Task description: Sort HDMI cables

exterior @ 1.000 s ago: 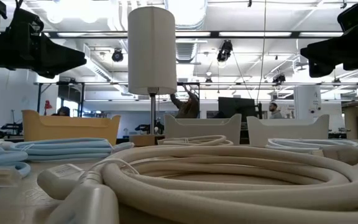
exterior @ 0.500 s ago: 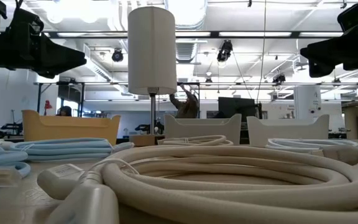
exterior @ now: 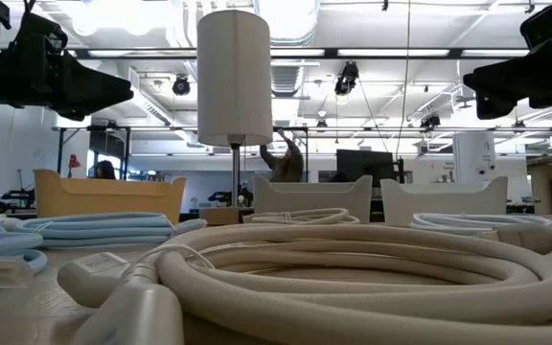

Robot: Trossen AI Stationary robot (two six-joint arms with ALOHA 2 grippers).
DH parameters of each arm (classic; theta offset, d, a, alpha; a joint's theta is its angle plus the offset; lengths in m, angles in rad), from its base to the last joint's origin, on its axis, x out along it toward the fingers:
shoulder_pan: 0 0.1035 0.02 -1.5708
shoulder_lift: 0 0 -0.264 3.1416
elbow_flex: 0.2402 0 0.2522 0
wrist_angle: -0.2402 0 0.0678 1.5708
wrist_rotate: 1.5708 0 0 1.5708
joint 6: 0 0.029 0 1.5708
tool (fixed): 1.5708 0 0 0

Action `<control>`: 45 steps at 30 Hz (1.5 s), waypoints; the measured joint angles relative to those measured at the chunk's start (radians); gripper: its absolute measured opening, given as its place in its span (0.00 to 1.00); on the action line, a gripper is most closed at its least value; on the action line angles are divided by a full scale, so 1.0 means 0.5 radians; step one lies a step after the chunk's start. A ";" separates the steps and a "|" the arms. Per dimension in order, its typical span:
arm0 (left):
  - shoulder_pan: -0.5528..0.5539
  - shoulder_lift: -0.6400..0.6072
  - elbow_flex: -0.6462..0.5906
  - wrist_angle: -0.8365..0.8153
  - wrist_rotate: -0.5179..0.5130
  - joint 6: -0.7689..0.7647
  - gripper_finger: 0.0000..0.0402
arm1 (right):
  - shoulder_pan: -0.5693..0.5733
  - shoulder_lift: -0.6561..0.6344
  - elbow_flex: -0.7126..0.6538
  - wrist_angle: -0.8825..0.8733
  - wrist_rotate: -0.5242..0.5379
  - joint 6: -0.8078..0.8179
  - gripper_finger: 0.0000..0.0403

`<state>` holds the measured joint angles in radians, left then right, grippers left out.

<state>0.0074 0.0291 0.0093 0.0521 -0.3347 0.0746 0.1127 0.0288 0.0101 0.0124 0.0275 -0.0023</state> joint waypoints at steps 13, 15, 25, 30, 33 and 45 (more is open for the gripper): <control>0.000 0.000 0.000 0.000 0.000 0.000 0.48 | 0.000 0.000 0.000 0.000 0.000 0.000 0.20; 0.000 0.000 -0.001 0.000 0.000 0.000 0.48 | -0.001 -0.001 0.001 0.000 0.000 0.002 0.21; 0.000 -0.001 0.000 0.000 0.000 0.000 0.48 | 0.000 0.000 0.001 -0.001 0.000 0.001 0.20; 0.000 -0.001 -0.001 0.000 0.001 0.000 0.48 | -0.001 0.000 0.000 0.000 0.000 0.000 0.17; 0.000 0.000 0.000 0.000 0.000 0.000 0.48 | 0.000 0.000 0.001 -0.001 0.000 0.002 0.17; 0.000 -0.001 0.000 0.000 0.000 0.000 0.48 | 0.000 0.000 0.000 0.000 0.000 0.000 0.21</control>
<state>0.0072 0.0289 0.0093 0.0519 -0.3345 0.0746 0.1127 0.0286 0.0103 0.0124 0.0276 -0.0025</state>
